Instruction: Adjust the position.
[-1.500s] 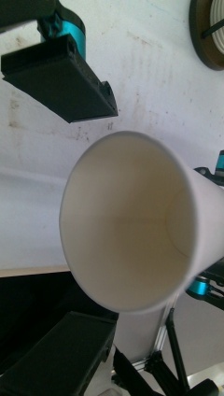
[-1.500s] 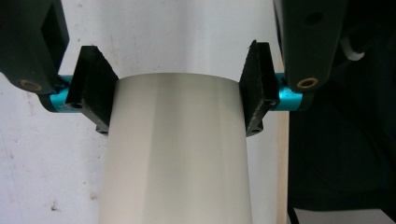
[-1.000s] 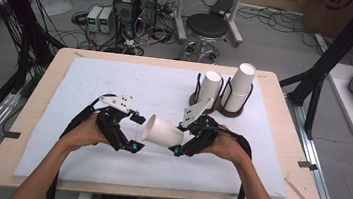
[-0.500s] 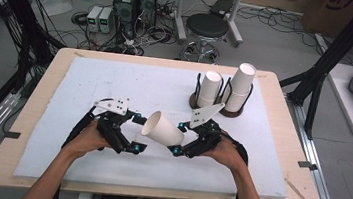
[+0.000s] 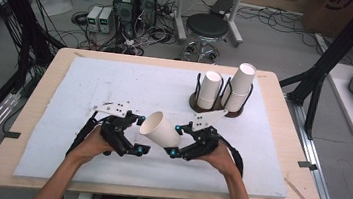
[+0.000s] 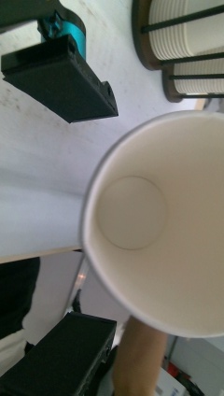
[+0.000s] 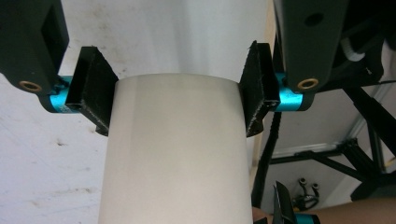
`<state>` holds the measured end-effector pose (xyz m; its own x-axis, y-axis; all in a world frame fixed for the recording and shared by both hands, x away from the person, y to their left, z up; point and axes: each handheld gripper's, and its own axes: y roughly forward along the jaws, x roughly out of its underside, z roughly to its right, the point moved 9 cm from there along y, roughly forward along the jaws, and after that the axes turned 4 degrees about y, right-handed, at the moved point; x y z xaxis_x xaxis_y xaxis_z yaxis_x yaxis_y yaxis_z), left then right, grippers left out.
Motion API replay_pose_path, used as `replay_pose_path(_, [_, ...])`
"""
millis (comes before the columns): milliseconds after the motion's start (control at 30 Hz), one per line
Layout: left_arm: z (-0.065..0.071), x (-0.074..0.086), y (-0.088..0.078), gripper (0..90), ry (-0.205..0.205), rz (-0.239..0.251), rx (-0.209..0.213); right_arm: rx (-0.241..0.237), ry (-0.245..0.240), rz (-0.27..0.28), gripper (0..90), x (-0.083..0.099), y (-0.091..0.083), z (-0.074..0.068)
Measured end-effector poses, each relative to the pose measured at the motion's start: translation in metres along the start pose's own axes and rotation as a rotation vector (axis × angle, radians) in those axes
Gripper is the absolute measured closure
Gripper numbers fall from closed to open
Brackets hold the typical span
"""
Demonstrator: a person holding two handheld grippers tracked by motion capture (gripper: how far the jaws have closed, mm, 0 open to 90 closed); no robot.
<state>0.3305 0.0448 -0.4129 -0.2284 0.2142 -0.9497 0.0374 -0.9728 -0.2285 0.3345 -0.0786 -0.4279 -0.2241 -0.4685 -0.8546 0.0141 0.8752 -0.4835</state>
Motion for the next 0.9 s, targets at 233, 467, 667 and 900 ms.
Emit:
replay_pose_path(233, [0.001, 0.000, 0.006, 1.7, -0.006, 0.036, 0.006, -0.026, 0.014, 0.035, 36.5, 0.004, 0.005, -0.001])
replay_pose_path(467, [0.002, -0.007, 0.009, 1.7, -0.034, 0.108, 0.035, -0.043, 0.005, 0.056, 36.5, 0.004, 0.008, -0.004])
replay_pose_path(667, [0.005, -0.007, 0.012, 2.7, -0.040, 0.108, 0.058, -0.055, 0.000, 0.076, 36.5, 0.004, 0.009, -0.005])
replay_pose_path(900, [0.006, -0.011, 0.015, 10.0, -0.019, 0.129, 0.062, -0.058, -0.008, 0.087, 36.5, 0.002, 0.012, -0.007])
